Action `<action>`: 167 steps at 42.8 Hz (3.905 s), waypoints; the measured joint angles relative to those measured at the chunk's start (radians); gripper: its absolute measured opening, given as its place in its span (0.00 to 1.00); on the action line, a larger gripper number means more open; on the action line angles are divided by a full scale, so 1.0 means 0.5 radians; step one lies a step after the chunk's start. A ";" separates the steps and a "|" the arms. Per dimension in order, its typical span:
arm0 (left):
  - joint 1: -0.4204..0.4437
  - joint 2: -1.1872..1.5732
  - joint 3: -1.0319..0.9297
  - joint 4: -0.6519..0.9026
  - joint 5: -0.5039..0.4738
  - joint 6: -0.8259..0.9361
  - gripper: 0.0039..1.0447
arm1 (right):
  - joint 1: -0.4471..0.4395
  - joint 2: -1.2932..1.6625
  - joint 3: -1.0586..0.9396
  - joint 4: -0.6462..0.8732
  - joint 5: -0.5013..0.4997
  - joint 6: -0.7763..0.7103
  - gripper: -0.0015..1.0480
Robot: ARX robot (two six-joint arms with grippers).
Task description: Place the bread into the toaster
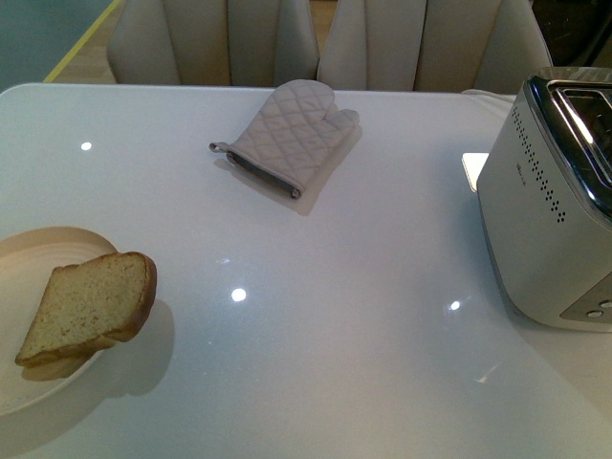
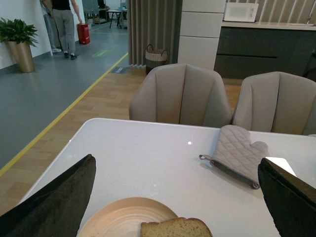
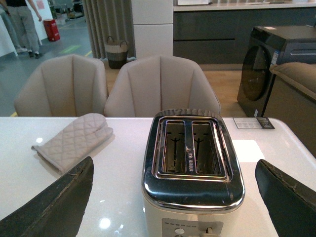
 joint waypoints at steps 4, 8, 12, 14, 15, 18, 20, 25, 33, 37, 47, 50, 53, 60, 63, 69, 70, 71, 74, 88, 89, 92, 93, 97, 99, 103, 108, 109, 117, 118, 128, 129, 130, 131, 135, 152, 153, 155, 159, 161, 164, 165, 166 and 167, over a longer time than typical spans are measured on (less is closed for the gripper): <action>0.000 0.000 0.000 0.000 0.000 0.000 0.94 | 0.000 0.000 0.000 0.000 0.000 0.000 0.91; 0.000 0.000 0.000 0.000 0.000 0.000 0.94 | 0.000 0.000 0.000 0.000 0.000 0.000 0.91; 0.000 0.000 0.000 -0.001 0.000 0.000 0.94 | 0.000 0.000 0.000 0.000 0.000 0.000 0.91; 0.000 0.000 0.000 0.000 0.000 0.000 0.94 | 0.000 0.000 0.000 0.000 0.000 0.000 0.91; 0.000 0.000 0.000 0.000 0.000 0.001 0.94 | 0.000 0.000 0.000 0.000 0.000 0.000 0.91; 0.000 0.000 0.000 0.000 0.000 0.000 0.94 | 0.000 0.000 0.000 0.000 0.000 0.000 0.91; -0.014 0.019 0.011 -0.038 -0.031 -0.032 0.94 | 0.000 0.000 0.000 0.000 0.000 0.000 0.91; -0.093 0.472 0.292 -0.442 -0.306 -0.610 0.94 | 0.000 -0.002 0.000 0.000 -0.002 0.000 0.91; 0.216 0.980 0.500 -0.028 0.066 -0.829 0.94 | 0.000 -0.002 0.000 0.000 -0.001 0.000 0.91; 0.419 1.398 0.524 0.339 0.216 -0.851 0.94 | 0.000 -0.002 0.000 0.000 0.000 0.000 0.91; 0.755 2.820 0.634 1.343 0.269 -0.943 0.94 | 0.000 -0.002 0.000 0.000 0.000 0.000 0.91; 0.813 3.186 0.697 1.533 0.262 -0.944 0.94 | 0.000 -0.002 0.000 0.000 0.000 -0.001 0.91; 0.855 3.545 0.787 1.666 0.239 -0.939 0.94 | 0.000 -0.002 0.000 0.000 0.000 0.000 0.91; 0.880 4.224 1.023 1.755 0.156 -0.881 0.94 | 0.000 -0.002 0.000 0.000 0.000 -0.001 0.91; 0.868 4.401 1.109 1.756 0.140 -0.851 0.94 | 0.000 -0.002 0.000 0.000 0.000 0.000 0.91; 0.844 4.559 1.220 1.734 0.106 -0.817 0.94 | 0.000 -0.002 0.000 0.000 0.000 0.000 0.91; 0.840 4.588 1.244 1.725 0.095 -0.812 0.94 | 0.000 -0.002 0.000 0.000 0.000 0.000 0.91; 0.835 4.614 1.264 1.717 0.087 -0.806 0.94 | 0.000 -0.002 0.000 0.000 0.000 0.000 0.91; 0.831 4.655 1.295 1.709 0.084 -0.799 0.94 | 0.000 -0.002 0.000 0.000 0.000 -0.001 0.91; 0.809 4.777 1.377 1.699 0.074 -0.736 0.92 | 0.000 -0.002 0.000 0.000 0.000 0.000 0.91; 0.803 4.783 1.380 1.699 0.076 -0.724 0.89 | 0.000 -0.002 0.000 0.000 0.000 0.000 0.91; 0.786 4.797 1.387 1.699 0.079 -0.703 0.80 | 0.000 -0.002 0.000 0.000 0.000 0.000 0.91; 0.782 4.801 1.389 1.699 0.082 -0.700 0.79 | 0.000 -0.002 0.000 0.000 0.000 0.000 0.91; 0.764 4.821 1.392 1.698 0.082 -0.666 0.69 | 0.000 -0.002 0.000 0.000 0.000 -0.001 0.91; 0.756 4.833 1.392 1.690 0.084 -0.647 0.62 | 0.000 -0.002 0.000 0.000 0.000 0.000 0.91; 0.742 4.845 1.392 1.676 0.085 -0.597 0.45 | 0.000 -0.002 0.000 0.000 0.000 0.000 0.91; 0.740 4.845 1.391 1.669 0.105 -0.581 0.30 | 0.000 -0.002 0.000 0.000 0.000 0.000 0.91; 0.739 4.845 1.390 1.669 0.115 -0.580 0.26 | 0.000 -0.002 0.000 0.000 0.000 0.000 0.91; 0.675 4.829 1.374 1.680 0.173 -0.594 0.09 | 0.000 -0.002 0.000 0.000 0.000 -0.001 0.91; 0.668 4.826 1.373 1.680 0.170 -0.595 0.08 | 0.000 -0.002 0.000 0.000 0.000 0.000 0.91; 0.420 4.810 1.373 1.682 0.133 -0.609 0.04 | 0.000 -0.002 0.000 0.000 0.000 0.000 0.91; 0.379 4.810 1.376 1.678 0.130 -0.609 0.04 | 0.000 -0.002 0.000 0.000 0.000 0.000 0.91; 0.351 4.810 1.378 1.675 0.128 -0.608 0.04 | 0.000 -0.002 0.000 0.000 0.000 0.000 0.91; 0.305 4.810 1.382 1.674 0.130 -0.608 0.04 | 0.000 -0.002 0.000 0.000 0.000 0.000 0.91; 0.170 4.811 1.394 1.659 0.159 -0.593 0.04 | 0.000 -0.002 0.000 0.000 0.000 -0.001 0.91; -0.333 4.795 1.437 1.574 0.226 -0.593 0.04 | 0.000 -0.002 0.000 0.000 0.000 0.000 0.91; -0.353 4.795 1.441 1.571 0.224 -0.600 0.04 | 0.000 -0.002 0.000 0.000 0.000 0.000 0.91; -0.395 4.794 1.446 1.568 0.217 -0.627 0.04 | 0.000 -0.002 0.000 0.000 0.000 0.000 0.91; -0.437 4.792 1.447 1.562 0.204 -0.648 0.12 | 0.000 -0.002 0.000 0.000 0.000 0.000 0.91; -0.444 4.792 1.446 1.558 0.193 -0.649 0.17 | 0.000 -0.002 0.000 0.000 0.000 0.000 0.91; -0.444 4.781 1.435 1.560 0.185 -0.661 0.28 | 0.000 -0.002 0.000 0.000 0.000 0.000 0.91; -0.437 4.764 1.424 1.564 0.172 -0.665 0.33 | 0.000 -0.002 0.000 0.000 0.000 0.000 0.91; -0.434 4.757 1.419 1.566 0.168 -0.667 0.34 | 0.000 -0.002 0.000 0.000 0.000 0.000 0.91; -0.426 4.738 1.408 1.573 0.161 -0.672 0.38 | 0.000 -0.002 0.000 0.000 0.000 0.000 0.91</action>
